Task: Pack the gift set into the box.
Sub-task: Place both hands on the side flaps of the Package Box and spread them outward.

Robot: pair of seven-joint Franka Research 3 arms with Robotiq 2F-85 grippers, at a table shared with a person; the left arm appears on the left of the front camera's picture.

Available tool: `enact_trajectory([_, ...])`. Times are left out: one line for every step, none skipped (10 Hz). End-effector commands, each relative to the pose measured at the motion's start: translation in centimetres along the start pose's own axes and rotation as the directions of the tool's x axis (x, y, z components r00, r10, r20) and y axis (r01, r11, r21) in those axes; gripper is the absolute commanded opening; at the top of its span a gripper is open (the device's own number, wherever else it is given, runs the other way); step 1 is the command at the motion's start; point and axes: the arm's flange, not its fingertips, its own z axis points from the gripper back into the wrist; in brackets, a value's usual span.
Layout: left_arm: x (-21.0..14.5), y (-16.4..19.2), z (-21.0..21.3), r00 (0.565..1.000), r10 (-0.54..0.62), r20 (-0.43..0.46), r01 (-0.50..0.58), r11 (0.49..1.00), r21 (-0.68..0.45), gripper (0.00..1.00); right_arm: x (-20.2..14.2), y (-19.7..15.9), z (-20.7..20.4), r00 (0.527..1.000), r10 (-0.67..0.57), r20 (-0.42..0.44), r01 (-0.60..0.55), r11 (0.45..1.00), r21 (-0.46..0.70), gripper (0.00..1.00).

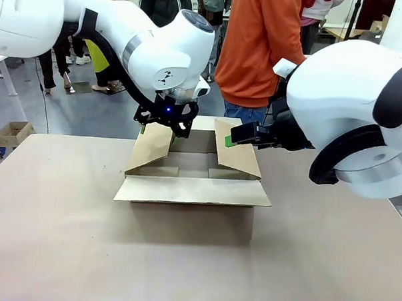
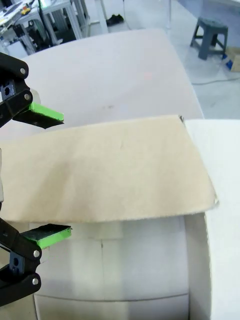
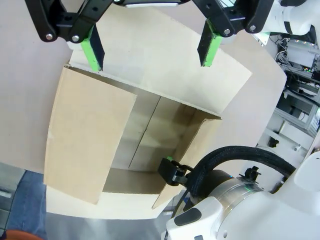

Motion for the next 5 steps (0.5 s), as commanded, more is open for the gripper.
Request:
enact_trajectory([0.3, 0.5, 0.2, 0.999, 0.027, 0.020, -0.028, 0.998, 0.050, 1.00, 0.1, 0.0, 0.3, 1.000, -0.002, -0.006, 0.002, 1.000, 0.000, 1.00])
enact_trajectory([0.4, 0.9, 0.2, 0.999, 0.033, 0.019, -0.034, 0.998, 0.051, 1.00, 0.1, 0.0, 0.3, 1.000, -0.002, -0.006, 0.002, 1.000, 0.000, 1.00])
enact_trajectory([0.5, 1.8, 0.5, 0.998, 0.051, 0.024, -0.051, 0.998, 0.036, 1.00, 0.1, 0.0, 0.3, 1.000, -0.002, -0.006, 0.002, 1.000, 0.000, 1.00])
enact_trajectory([0.7, 2.6, 1.0, 0.997, 0.071, 0.027, -0.072, 0.997, 0.030, 1.00, 0.1, 0.0, 0.3, 1.000, -0.002, -0.006, 0.002, 1.000, 0.000, 1.00])
enact_trajectory([0.8, 3.6, 1.5, 0.995, 0.093, 0.034, -0.094, 0.995, 0.029, 1.00, 0.1, 0.0, 0.3, 1.000, -0.002, -0.006, 0.002, 1.000, 0.000, 1.00])
